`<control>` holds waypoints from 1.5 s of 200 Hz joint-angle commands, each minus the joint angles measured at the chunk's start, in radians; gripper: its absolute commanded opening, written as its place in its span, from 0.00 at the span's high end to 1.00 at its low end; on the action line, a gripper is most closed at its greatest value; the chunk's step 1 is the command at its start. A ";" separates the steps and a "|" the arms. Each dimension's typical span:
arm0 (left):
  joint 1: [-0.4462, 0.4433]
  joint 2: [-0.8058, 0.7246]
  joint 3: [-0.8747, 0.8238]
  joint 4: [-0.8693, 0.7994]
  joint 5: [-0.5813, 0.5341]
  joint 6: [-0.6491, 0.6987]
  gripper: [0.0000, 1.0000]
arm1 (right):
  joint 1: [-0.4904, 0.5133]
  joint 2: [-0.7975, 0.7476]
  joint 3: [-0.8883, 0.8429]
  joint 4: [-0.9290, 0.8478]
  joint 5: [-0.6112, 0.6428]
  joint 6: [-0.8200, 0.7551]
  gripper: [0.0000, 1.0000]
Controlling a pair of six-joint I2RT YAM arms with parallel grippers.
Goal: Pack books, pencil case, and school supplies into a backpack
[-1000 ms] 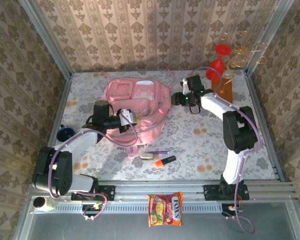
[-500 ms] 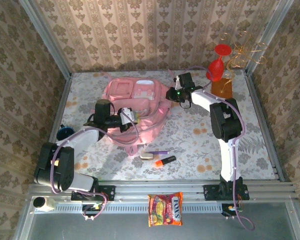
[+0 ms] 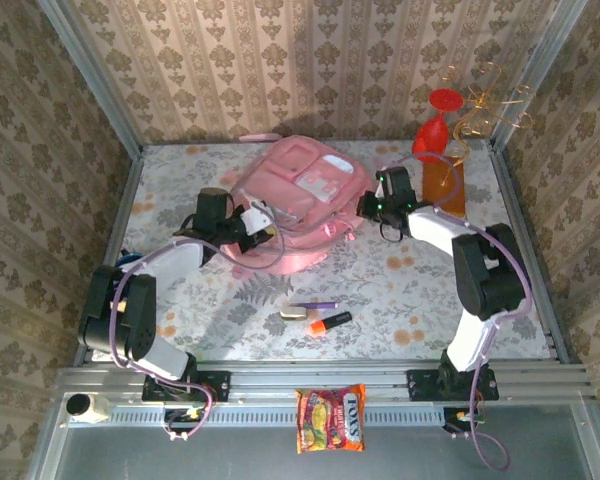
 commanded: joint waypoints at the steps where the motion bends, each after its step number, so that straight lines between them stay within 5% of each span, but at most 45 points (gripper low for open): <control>1: 0.018 0.034 0.055 -0.006 -0.252 -0.133 0.66 | 0.131 -0.079 -0.079 0.068 0.054 0.075 0.83; 52: 0.035 -0.063 0.007 0.039 -0.475 -0.400 0.52 | 0.261 -0.096 -0.132 0.035 0.106 0.092 0.65; 100: -0.003 -0.253 -0.100 0.033 -0.420 -0.809 0.43 | 0.260 -0.268 -0.171 -0.032 0.228 -0.057 0.54; 130: -0.109 -0.220 0.001 -0.131 -0.505 -1.052 0.43 | 0.254 -0.217 -0.072 -0.013 0.186 -0.139 0.48; 214: -0.293 0.016 0.183 -0.314 -0.718 -1.046 0.35 | 0.124 0.131 0.099 0.158 -0.049 -0.034 0.45; 300: -0.344 0.222 0.303 -0.269 -0.884 -1.051 0.20 | 0.076 0.176 0.038 0.203 -0.106 -0.010 0.44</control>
